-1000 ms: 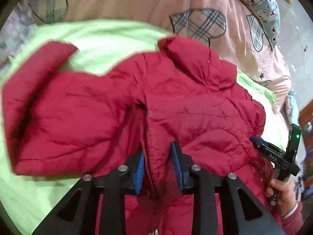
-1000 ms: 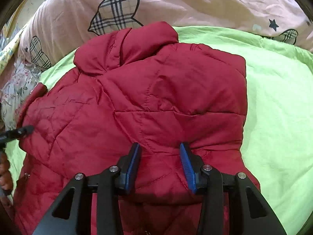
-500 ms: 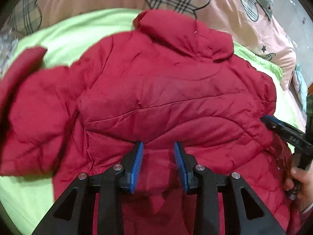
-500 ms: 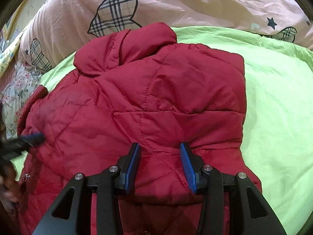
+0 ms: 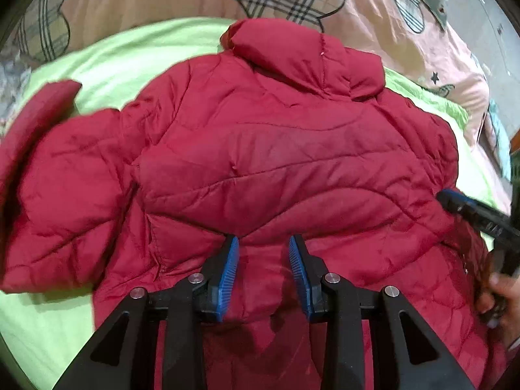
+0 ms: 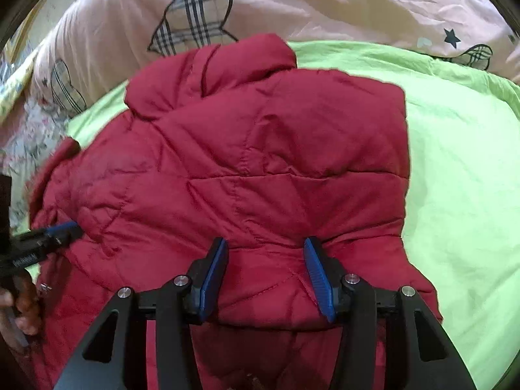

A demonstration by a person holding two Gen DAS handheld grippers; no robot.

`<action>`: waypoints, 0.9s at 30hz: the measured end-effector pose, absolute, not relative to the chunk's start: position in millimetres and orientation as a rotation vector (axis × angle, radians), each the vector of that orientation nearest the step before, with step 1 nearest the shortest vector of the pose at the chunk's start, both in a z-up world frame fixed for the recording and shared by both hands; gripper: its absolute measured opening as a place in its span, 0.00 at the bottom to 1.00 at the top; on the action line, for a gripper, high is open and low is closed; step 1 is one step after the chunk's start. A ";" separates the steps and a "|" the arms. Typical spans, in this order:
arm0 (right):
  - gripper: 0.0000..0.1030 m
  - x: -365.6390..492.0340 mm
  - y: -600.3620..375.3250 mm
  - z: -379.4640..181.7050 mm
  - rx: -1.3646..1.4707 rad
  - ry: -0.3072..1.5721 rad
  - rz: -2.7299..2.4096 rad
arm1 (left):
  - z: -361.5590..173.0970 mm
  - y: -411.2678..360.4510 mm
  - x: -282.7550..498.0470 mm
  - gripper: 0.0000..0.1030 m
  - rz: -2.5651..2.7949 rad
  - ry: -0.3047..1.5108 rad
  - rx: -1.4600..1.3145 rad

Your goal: Fold large clothes

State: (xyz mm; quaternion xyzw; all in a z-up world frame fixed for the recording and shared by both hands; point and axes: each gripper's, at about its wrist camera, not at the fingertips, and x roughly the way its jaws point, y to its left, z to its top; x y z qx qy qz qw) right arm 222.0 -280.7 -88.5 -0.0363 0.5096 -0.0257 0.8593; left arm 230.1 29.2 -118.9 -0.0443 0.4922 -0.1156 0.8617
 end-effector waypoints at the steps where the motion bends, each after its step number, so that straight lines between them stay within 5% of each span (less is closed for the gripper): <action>1: 0.49 219.2 -281.1 -83.2 -0.060 1.066 -0.050 | -114.7 29.3 225.7 0.40 -0.234 1.026 -0.084; 3: 0.50 209.9 -281.3 -69.1 -0.027 1.046 -0.042 | -106.3 34.7 216.9 0.57 -0.201 1.008 -0.077; 16: 0.57 153.2 -268.6 -36.3 0.089 1.064 0.048 | -71.9 104.8 177.7 0.58 -0.011 0.935 -0.132; 23: 0.57 139.6 -258.7 -30.4 0.092 1.057 0.075 | -50.0 131.2 192.0 0.77 0.150 0.889 -0.065; 27: 0.57 134.1 -252.4 -29.6 0.083 1.055 0.087 | -53.4 145.7 216.6 0.80 0.236 0.910 -0.030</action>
